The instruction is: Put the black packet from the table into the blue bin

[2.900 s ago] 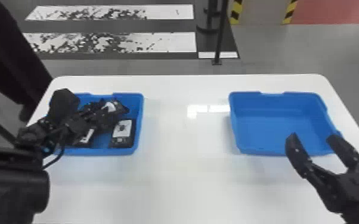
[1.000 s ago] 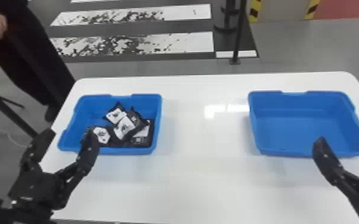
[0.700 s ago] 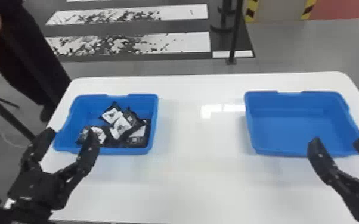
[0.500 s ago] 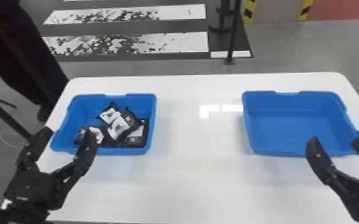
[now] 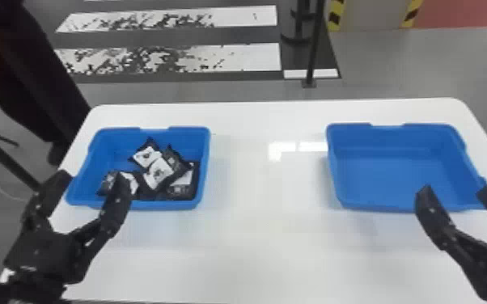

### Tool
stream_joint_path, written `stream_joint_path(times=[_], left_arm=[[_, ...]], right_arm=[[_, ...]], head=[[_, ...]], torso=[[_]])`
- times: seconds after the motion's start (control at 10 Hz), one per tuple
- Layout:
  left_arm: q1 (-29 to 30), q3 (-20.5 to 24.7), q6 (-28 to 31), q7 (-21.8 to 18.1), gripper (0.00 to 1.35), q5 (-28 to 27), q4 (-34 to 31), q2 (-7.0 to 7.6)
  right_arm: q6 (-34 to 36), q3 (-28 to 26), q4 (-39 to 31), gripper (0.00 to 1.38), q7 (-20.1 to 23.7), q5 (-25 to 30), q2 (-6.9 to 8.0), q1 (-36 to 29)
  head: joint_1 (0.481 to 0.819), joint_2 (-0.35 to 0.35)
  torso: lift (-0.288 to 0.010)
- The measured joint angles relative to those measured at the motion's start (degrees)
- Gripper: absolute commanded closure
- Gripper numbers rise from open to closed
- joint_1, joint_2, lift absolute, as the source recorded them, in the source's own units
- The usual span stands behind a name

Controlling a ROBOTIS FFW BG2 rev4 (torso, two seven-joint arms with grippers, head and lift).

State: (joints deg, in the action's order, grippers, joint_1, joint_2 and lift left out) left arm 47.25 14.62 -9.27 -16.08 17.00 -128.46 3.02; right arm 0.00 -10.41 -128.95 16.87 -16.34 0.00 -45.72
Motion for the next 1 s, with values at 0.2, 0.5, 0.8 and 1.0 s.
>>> stream_joint_path(times=[0.2,0.5,0.8,1.0], left_arm=[[0.5,-1.3,-0.1,0.0,0.17,1.1,0.0,1.16],[0.7,-1.6,0.0,0.0,0.17,1.7,0.0,1.24],[0.7,-1.8,-0.5,0.0,0.17,2.0,0.0,1.38],[0.8,-2.2,-0.6,-0.3,0.17,2.6,0.0,1.67]], right_arm=[[0.0,-0.3,-0.2,0.13,0.0,0.0,0.0,-0.3],[0.0,-0.4,-0.5,0.13,-0.1,0.0,0.0,-0.6],[0.0,-0.6,-1.0,0.13,-0.2,-0.1,0.0,-1.1],[0.0,-0.9,-1.6,0.13,-0.2,-0.1,0.0,-1.7]], head=[[0.695,0.055],[0.695,0.044],[0.695,0.04],[0.695,0.031]], torso=[[-0.11],[-0.11],[-0.11],[-0.11]])
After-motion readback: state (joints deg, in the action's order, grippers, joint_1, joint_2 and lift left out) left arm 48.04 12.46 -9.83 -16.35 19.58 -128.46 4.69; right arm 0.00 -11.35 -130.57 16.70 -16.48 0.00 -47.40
